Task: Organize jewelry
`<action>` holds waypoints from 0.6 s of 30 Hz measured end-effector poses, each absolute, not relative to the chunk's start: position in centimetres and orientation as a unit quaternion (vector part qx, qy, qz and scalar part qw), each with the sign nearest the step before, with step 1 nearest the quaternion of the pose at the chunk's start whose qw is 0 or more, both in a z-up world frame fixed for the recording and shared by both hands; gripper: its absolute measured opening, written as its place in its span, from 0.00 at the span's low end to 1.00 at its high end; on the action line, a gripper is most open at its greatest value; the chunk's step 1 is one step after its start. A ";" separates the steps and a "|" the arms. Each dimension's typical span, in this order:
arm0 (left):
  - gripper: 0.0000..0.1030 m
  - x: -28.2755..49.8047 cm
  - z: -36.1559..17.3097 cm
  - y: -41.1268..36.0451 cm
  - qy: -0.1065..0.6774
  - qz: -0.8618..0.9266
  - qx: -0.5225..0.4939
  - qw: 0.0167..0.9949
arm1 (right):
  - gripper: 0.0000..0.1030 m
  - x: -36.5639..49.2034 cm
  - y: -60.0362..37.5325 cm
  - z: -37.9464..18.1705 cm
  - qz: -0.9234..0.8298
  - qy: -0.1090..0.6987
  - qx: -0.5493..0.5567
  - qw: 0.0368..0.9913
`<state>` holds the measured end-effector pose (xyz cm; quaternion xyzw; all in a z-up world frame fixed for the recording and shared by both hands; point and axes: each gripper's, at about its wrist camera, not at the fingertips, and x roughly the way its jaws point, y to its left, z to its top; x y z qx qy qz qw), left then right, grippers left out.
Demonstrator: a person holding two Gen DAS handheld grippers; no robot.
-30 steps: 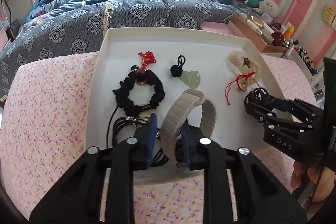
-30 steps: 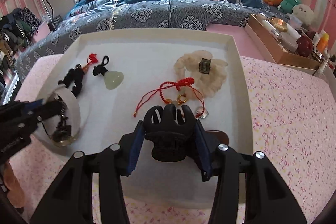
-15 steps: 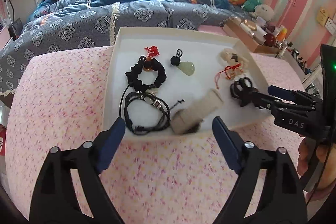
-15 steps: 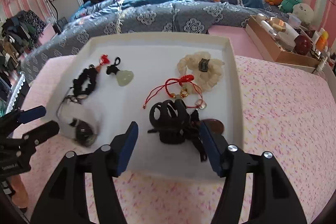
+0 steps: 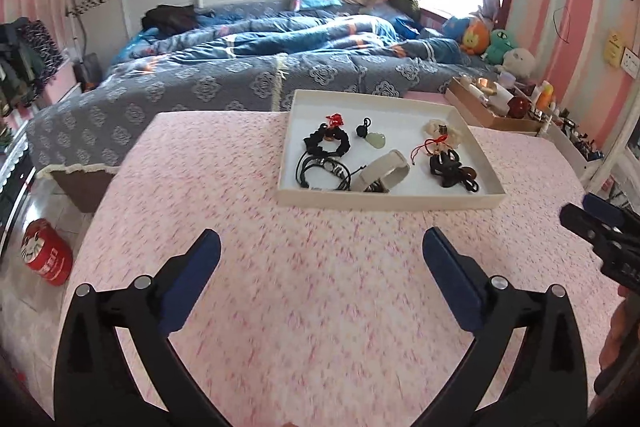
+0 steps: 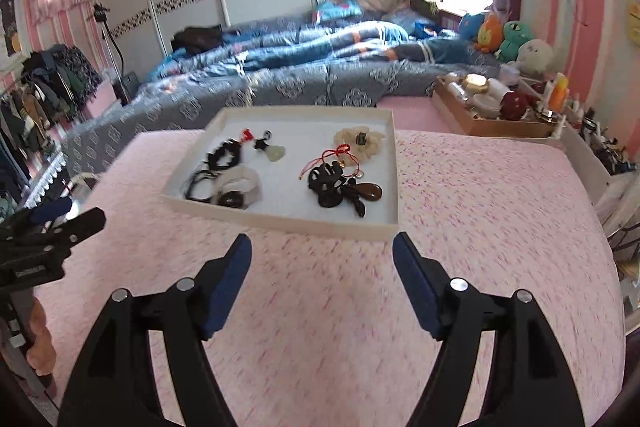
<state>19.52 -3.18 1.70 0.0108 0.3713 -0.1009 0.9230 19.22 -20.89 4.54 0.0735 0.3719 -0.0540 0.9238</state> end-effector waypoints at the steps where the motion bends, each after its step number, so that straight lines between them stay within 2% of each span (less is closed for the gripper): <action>1: 0.97 18.7 1.9 -3.0 0.367 -0.101 0.008 0.925 | 0.79 18.0 -20.8 5.0 -0.054 0.365 0.074 0.927; 7: 0.97 14.6 3.7 -4.3 0.318 -0.087 0.038 0.944 | 0.80 13.3 -20.2 6.5 -0.074 0.333 0.055 0.938; 18: 0.97 13.9 3.5 -5.9 0.304 -0.074 0.059 0.948 | 0.80 12.4 -19.8 5.5 -0.107 0.330 0.023 0.938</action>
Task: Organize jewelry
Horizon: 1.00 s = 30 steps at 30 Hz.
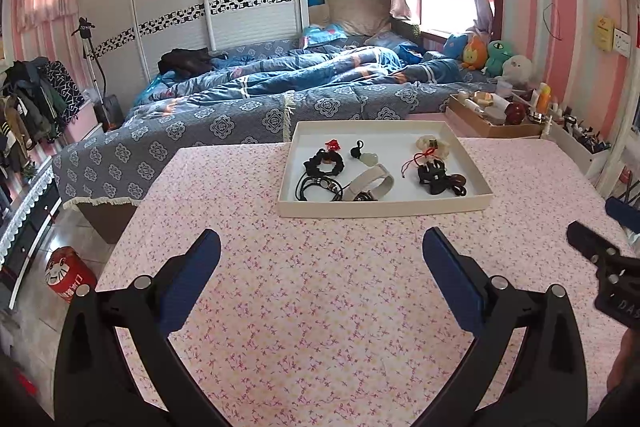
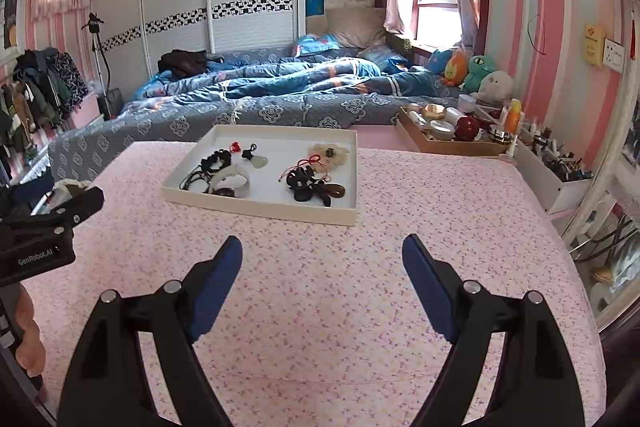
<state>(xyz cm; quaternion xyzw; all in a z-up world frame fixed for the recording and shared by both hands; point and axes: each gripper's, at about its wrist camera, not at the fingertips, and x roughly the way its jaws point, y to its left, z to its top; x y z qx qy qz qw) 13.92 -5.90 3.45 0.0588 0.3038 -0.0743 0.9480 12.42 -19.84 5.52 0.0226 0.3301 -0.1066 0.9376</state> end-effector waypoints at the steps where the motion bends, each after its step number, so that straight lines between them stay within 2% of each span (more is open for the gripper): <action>1: 0.97 13.8 3.5 -5.8 0.301 -0.073 0.058 0.949 | 0.80 12.4 -19.7 5.4 -0.104 0.331 0.022 0.938; 30: 0.97 13.7 2.6 -6.1 0.308 -0.087 0.050 0.946 | 0.80 12.6 -18.6 4.4 -0.114 0.331 -0.004 0.937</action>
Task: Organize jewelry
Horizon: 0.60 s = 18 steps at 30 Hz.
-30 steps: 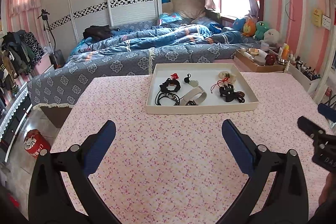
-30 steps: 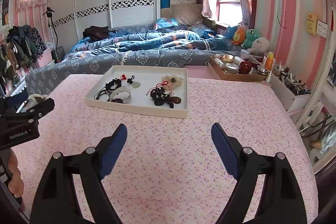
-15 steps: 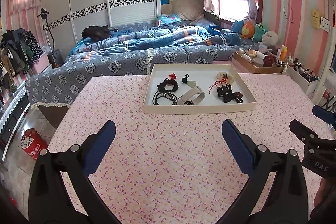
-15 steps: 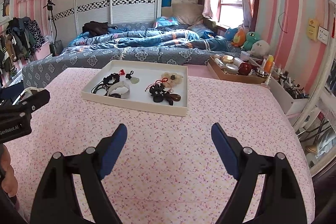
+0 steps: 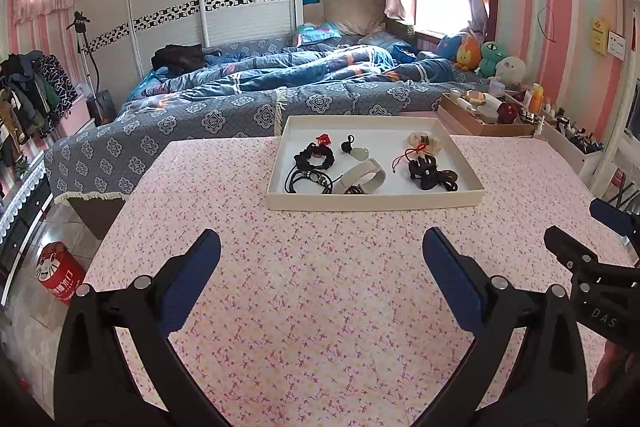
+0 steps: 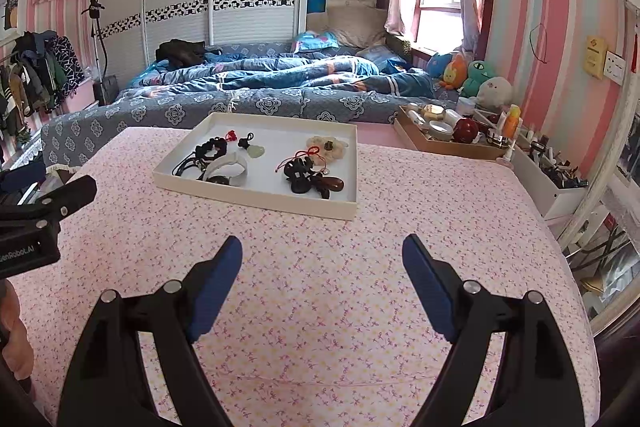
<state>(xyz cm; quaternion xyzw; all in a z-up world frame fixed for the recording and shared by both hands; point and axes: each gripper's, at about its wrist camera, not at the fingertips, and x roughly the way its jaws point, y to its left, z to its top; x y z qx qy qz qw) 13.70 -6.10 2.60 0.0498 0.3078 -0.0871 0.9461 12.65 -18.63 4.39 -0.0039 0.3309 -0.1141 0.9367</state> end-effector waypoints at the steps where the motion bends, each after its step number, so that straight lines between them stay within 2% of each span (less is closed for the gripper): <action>1: 0.97 13.7 2.6 -6.2 0.306 -0.085 0.051 0.947 | 0.80 12.6 -18.5 4.4 -0.114 0.331 -0.005 0.937; 18: 0.97 13.8 2.4 -6.0 0.308 -0.083 0.048 0.947 | 0.80 12.7 -18.5 4.4 -0.120 0.329 -0.003 0.937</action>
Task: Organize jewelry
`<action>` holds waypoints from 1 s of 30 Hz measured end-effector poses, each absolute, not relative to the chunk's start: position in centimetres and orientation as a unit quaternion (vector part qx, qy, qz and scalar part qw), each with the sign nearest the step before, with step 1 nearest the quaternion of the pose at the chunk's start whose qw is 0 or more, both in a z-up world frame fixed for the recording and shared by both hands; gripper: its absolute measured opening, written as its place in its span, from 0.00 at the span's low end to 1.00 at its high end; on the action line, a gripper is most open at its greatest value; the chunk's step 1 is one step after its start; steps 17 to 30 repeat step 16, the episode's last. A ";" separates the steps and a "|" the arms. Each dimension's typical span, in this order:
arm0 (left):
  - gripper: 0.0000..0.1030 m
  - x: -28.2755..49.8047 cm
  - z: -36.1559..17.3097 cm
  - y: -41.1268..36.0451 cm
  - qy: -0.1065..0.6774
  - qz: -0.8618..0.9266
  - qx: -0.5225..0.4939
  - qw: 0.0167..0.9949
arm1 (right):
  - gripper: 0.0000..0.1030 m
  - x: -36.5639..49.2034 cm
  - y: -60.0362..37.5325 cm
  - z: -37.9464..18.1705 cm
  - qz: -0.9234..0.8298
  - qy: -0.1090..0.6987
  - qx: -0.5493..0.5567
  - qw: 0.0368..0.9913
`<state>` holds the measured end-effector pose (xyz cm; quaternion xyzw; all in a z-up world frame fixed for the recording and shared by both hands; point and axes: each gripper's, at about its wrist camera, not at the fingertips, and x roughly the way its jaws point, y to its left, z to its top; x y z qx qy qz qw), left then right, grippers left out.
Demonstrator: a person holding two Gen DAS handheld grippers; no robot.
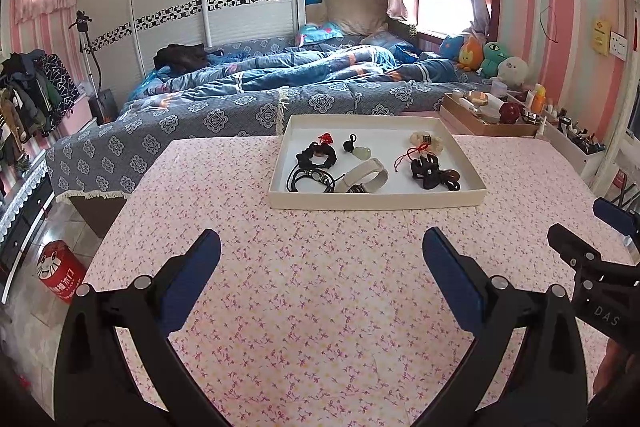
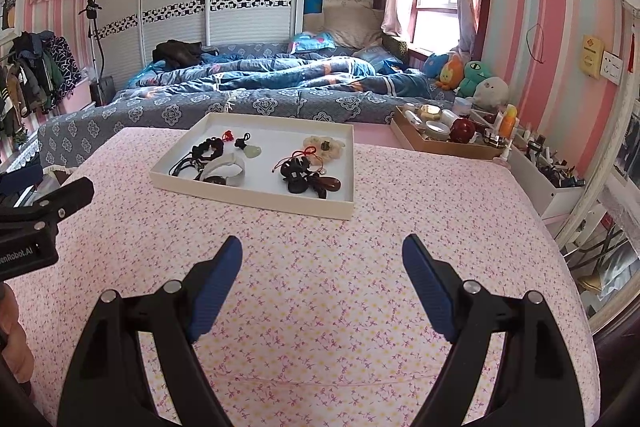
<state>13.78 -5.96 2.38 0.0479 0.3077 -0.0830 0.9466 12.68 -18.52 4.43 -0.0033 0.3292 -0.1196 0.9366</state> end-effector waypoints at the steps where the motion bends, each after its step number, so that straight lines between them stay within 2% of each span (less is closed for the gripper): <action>1: 0.97 13.8 2.4 -6.0 0.308 -0.084 0.049 0.946 | 0.80 12.7 -18.5 4.4 -0.119 0.329 -0.003 0.937; 30: 0.97 13.3 2.2 -6.4 0.306 -0.075 0.058 0.947 | 0.80 12.6 -18.7 4.6 -0.124 0.327 -0.003 0.937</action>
